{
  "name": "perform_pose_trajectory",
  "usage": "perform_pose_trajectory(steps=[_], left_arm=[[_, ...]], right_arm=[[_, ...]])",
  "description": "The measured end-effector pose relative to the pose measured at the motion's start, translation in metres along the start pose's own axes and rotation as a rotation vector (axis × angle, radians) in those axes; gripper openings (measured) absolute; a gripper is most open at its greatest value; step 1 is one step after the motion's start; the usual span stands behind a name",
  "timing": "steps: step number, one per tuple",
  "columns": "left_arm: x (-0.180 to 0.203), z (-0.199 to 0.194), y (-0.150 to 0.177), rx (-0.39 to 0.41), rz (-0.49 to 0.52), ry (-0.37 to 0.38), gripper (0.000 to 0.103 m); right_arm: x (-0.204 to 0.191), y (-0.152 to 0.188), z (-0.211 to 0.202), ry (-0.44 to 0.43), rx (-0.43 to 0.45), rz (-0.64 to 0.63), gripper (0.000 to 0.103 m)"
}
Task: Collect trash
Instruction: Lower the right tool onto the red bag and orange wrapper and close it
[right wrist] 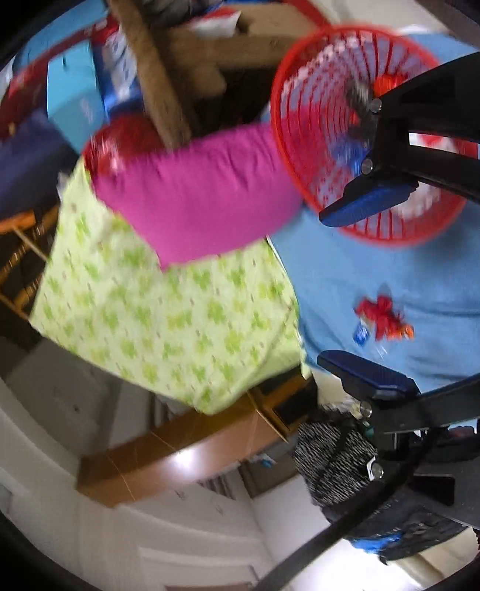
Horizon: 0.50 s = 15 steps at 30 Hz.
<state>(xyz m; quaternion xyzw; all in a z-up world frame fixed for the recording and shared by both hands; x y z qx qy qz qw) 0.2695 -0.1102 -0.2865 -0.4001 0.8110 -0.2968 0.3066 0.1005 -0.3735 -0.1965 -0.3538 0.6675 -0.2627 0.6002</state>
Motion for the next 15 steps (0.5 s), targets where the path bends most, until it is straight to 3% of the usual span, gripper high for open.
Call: perform_pose_trajectory(steps=[4, 10, 15], left_arm=[[-0.045, 0.008, 0.024, -0.003, -0.108, -0.044, 0.071], [-0.051, 0.035, 0.053, -0.039, -0.152, -0.038, 0.071], [-0.050, 0.052, 0.060, -0.040, -0.171, -0.009, 0.071]], right_arm=[[-0.031, 0.034, 0.044, -0.022, -0.094, -0.038, 0.073], [-0.040, 0.105, 0.120, -0.006, -0.289, -0.012, 0.073], [-0.034, 0.142, 0.168, 0.041, -0.377, -0.035, 0.073]])
Point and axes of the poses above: each gripper's, at about its wrist camera, not at the fingertips, and z roughly the way its jaws point, x to its right, y to its underside, the point moved 9 cm from there along z, roughly the way its jaws point, and after that the axes turned 7 degrees about z, right-handed, at the moved point
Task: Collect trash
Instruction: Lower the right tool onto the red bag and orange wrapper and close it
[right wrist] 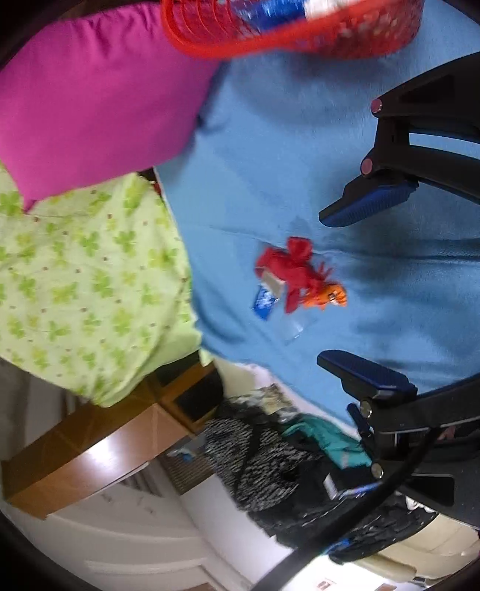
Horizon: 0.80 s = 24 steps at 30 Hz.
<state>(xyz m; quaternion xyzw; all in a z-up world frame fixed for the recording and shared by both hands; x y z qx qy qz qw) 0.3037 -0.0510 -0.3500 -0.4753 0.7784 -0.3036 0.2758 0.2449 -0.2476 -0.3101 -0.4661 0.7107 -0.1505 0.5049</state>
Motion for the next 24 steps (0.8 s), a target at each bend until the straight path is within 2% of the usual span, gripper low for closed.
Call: perform_pose_trajectory(steps=[6, 10, 12, 17, 21, 24], left_arm=[[0.003, 0.012, 0.002, -0.016, -0.032, 0.062, 0.071], [0.004, 0.020, 0.004, -0.034, -0.050, 0.085, 0.071], [0.005, 0.024, 0.006, -0.047, -0.052, 0.083, 0.071], [0.004, 0.036, 0.009, -0.076, -0.062, 0.082, 0.071], [0.004, 0.042, 0.009, -0.084, -0.060, 0.078, 0.071], [0.006, 0.044, 0.008, -0.087, -0.043, 0.074, 0.071]], right_arm=[[-0.001, -0.008, 0.046, 0.026, -0.030, -0.029, 0.071], [-0.003, -0.020, 0.084, 0.012, -0.059, -0.019, 0.056], [-0.001, -0.025, 0.103, 0.006, -0.075, -0.003, 0.053], [0.010, -0.031, 0.155, -0.011, -0.135, 0.060, 0.051], [0.022, -0.023, 0.184, 0.014, -0.176, 0.078, 0.050], [0.032, -0.013, 0.200, 0.028, -0.229, 0.090, 0.039]])
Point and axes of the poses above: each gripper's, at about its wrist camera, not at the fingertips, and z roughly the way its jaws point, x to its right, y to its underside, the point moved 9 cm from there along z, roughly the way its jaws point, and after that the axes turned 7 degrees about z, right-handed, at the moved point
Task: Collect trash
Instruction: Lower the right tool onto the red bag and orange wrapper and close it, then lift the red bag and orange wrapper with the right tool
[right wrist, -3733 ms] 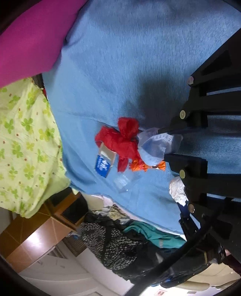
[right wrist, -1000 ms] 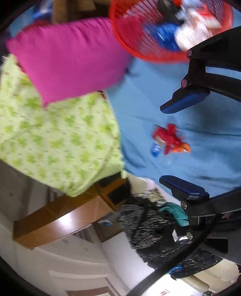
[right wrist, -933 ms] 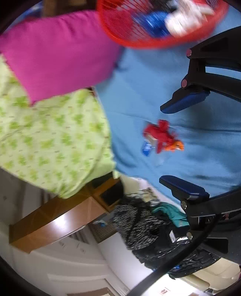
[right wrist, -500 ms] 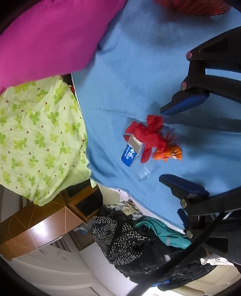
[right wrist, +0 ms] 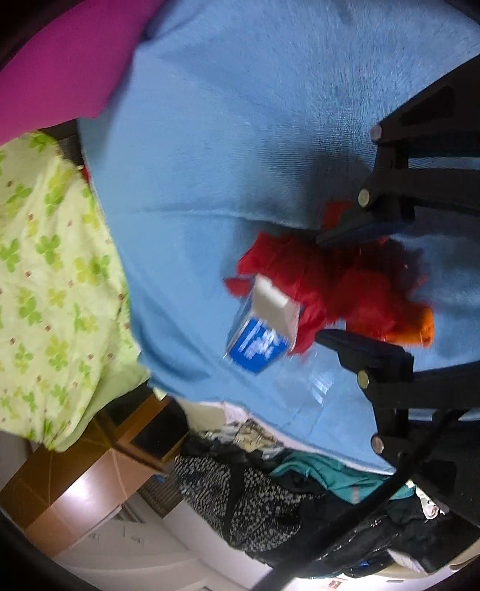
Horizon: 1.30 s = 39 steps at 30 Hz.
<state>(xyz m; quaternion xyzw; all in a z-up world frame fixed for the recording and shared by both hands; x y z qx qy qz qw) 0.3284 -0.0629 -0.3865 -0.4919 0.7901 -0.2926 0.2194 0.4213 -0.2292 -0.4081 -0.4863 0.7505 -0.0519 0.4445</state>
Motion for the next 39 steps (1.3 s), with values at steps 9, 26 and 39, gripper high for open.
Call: perform_pose_trajectory(steps=[9, 26, 39], left_arm=[[-0.002, 0.001, 0.000, -0.003, 0.006, -0.016, 0.071], [-0.001, -0.009, 0.000, 0.017, -0.008, -0.018, 0.071], [-0.025, 0.002, -0.063, 0.084, -0.031, -0.033, 0.071]], right_arm=[[0.021, 0.002, -0.031, -0.043, 0.008, 0.064, 0.018], [0.021, 0.013, -0.074, -0.083, 0.031, 0.129, 0.080], [0.008, 0.003, 0.008, -0.056, -0.049, 0.098, 0.036]])
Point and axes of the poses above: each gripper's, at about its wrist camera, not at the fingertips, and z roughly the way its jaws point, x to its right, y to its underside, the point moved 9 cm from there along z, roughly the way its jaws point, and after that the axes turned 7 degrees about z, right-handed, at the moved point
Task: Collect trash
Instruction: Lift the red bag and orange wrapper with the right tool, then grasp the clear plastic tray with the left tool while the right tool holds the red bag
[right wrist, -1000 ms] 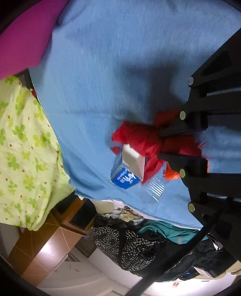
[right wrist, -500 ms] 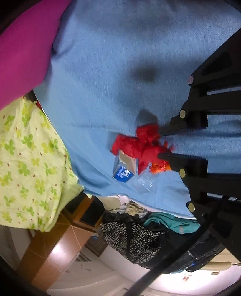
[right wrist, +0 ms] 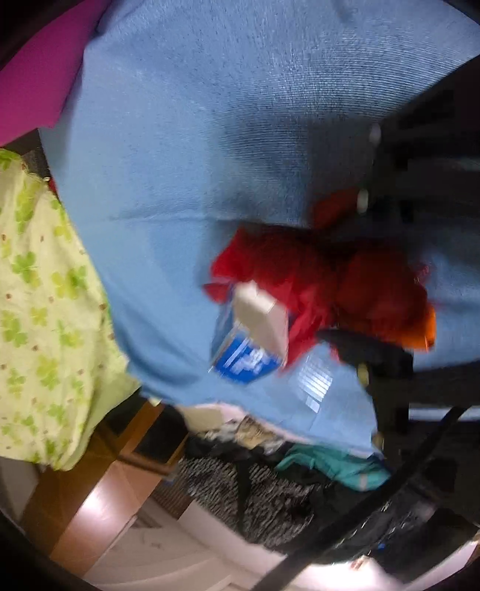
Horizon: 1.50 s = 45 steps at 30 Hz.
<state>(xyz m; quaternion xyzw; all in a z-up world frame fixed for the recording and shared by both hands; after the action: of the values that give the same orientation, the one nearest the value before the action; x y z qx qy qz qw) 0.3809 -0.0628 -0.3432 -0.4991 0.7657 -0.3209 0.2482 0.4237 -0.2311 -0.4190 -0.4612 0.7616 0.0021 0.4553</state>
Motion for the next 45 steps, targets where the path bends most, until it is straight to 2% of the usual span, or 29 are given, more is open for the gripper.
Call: perform_pose_trajectory(steps=[3, 5, 9, 12, 17, 19, 21, 23, 24, 27, 29, 31, 33, 36, 38, 40, 42, 45], left_arm=[[0.004, 0.023, -0.036, 0.007, -0.043, 0.037, 0.074], [0.002, 0.041, -0.048, -0.013, -0.066, 0.026, 0.074], [-0.009, 0.082, -0.051, -0.107, -0.146, 0.015, 0.074], [-0.018, 0.097, -0.033, -0.170, -0.202, 0.021, 0.074], [-0.043, 0.078, -0.007, -0.152, -0.251, 0.044, 0.077], [-0.058, 0.065, 0.010, -0.167, -0.218, -0.010, 0.077], [-0.074, 0.060, 0.035, -0.234, -0.187, -0.068, 0.077], [-0.088, 0.052, 0.057, -0.283, -0.206, -0.088, 0.076], [-0.093, 0.046, 0.061, -0.275, -0.225, -0.086, 0.076], [-0.101, 0.022, 0.054, -0.188, -0.294, -0.051, 0.076], [-0.097, 0.015, 0.044, -0.159, -0.308, -0.029, 0.076], [-0.085, 0.015, 0.028, -0.144, -0.306, -0.002, 0.076], [-0.068, 0.023, 0.014, -0.145, -0.296, 0.013, 0.076], [-0.051, 0.042, 0.003, -0.193, -0.289, -0.003, 0.076], [-0.046, 0.061, 0.001, -0.252, -0.304, -0.032, 0.076], [-0.043, 0.072, 0.004, -0.291, -0.331, -0.040, 0.078], [-0.042, 0.077, 0.002, -0.276, -0.368, -0.032, 0.079], [-0.042, 0.078, 0.001, -0.281, -0.377, -0.040, 0.079]], right_arm=[[0.008, -0.001, -0.009, -0.025, -0.008, 0.042, 0.030], [0.012, -0.001, -0.013, -0.028, -0.013, 0.054, 0.028], [0.015, 0.000, -0.018, -0.038, -0.019, 0.055, 0.028], [0.013, 0.001, -0.019, -0.035, -0.014, 0.035, 0.028], [0.008, 0.001, -0.024, -0.012, 0.011, -0.010, 0.028], [0.005, 0.000, -0.027, -0.014, 0.023, -0.020, 0.028], [0.005, 0.000, -0.031, -0.007, 0.034, -0.026, 0.028], [0.003, -0.001, -0.035, -0.006, 0.047, -0.031, 0.028], [0.001, -0.001, -0.037, -0.016, 0.052, -0.032, 0.028], [-0.010, -0.002, -0.045, -0.072, 0.075, -0.030, 0.032], [-0.015, -0.001, -0.045, -0.084, 0.073, -0.034, 0.038], [-0.012, 0.001, -0.041, -0.056, 0.070, -0.027, 0.066], [-0.012, -0.001, -0.037, -0.060, 0.068, -0.019, 0.066], [-0.009, -0.001, -0.029, -0.061, 0.053, -0.012, 0.066], [-0.004, 0.003, -0.019, -0.046, 0.011, -0.011, 0.064], [-0.002, 0.007, -0.013, -0.016, -0.012, -0.036, 0.049], [-0.002, 0.010, -0.011, -0.014, -0.034, -0.058, 0.039], [-0.002, 0.012, -0.016, -0.010, -0.031, -0.075, 0.034]])
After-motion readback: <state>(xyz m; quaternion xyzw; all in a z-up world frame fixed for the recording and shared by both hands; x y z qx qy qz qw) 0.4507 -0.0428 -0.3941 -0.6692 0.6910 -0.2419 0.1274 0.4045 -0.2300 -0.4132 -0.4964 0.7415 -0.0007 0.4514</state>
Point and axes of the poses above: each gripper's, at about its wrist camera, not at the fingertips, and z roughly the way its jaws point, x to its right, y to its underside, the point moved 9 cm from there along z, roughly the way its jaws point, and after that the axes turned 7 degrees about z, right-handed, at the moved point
